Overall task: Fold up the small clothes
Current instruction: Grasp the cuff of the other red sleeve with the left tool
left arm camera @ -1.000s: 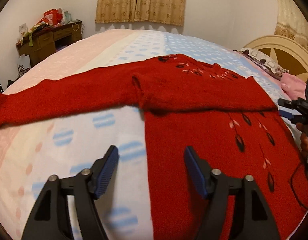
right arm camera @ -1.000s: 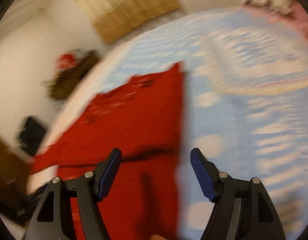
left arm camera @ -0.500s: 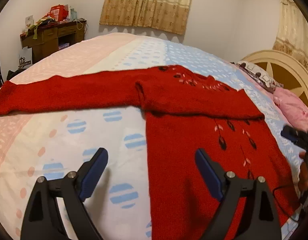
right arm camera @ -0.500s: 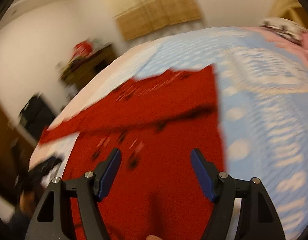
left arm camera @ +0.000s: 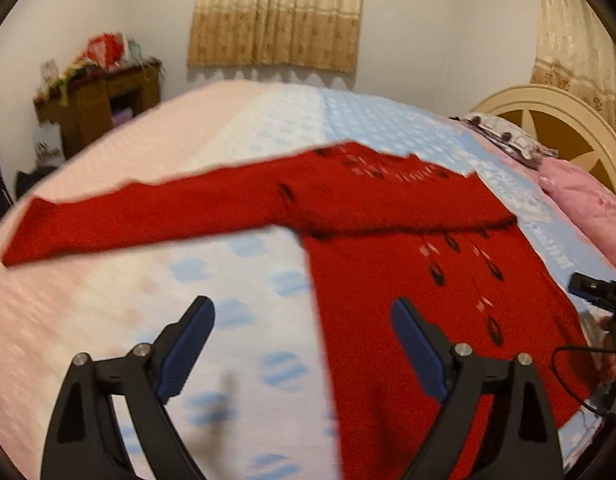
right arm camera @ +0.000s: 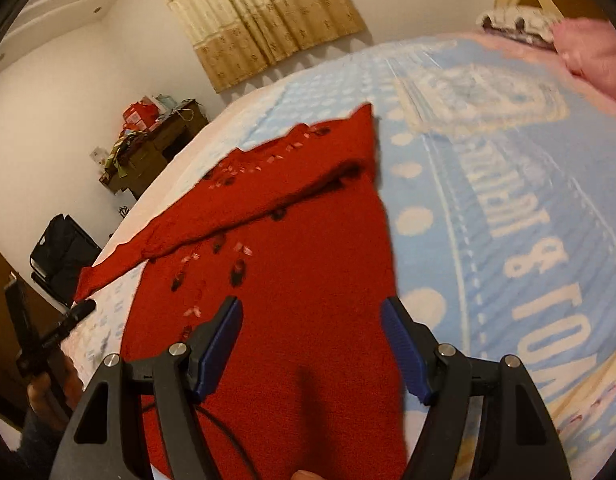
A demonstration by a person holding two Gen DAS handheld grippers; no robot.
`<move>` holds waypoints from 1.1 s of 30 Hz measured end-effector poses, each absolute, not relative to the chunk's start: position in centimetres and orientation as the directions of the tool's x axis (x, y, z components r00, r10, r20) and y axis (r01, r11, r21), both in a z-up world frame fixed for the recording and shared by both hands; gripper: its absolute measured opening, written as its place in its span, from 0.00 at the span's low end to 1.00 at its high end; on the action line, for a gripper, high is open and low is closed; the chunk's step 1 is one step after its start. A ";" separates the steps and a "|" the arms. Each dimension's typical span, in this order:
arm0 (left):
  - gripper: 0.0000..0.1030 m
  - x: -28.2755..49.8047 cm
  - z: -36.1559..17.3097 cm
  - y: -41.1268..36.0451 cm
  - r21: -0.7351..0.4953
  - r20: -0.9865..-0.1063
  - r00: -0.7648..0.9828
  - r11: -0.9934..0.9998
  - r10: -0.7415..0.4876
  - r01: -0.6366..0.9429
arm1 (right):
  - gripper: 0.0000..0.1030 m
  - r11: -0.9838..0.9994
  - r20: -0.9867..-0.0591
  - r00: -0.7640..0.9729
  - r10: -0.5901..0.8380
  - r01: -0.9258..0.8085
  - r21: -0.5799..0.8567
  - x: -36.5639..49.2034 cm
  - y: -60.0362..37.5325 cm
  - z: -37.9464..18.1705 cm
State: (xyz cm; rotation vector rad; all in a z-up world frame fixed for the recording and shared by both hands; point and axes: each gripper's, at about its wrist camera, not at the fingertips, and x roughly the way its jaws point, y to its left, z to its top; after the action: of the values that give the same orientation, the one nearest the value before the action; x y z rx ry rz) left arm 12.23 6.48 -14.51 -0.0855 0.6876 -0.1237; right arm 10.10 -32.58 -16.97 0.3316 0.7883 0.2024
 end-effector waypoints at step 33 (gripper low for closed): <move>0.29 20.2 -18.5 32.8 -0.258 -0.746 0.642 0.812 0.177 -0.524 | 0.70 0.913 -0.637 0.679 0.365 -0.394 0.104 9.5 -17.4 -17.9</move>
State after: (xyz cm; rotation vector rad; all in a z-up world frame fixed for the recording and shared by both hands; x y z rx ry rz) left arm 20.22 32.81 -18.53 -0.4856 0.7779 0.4180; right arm 9.53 -17.40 -17.86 -0.0431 0.7052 0.4264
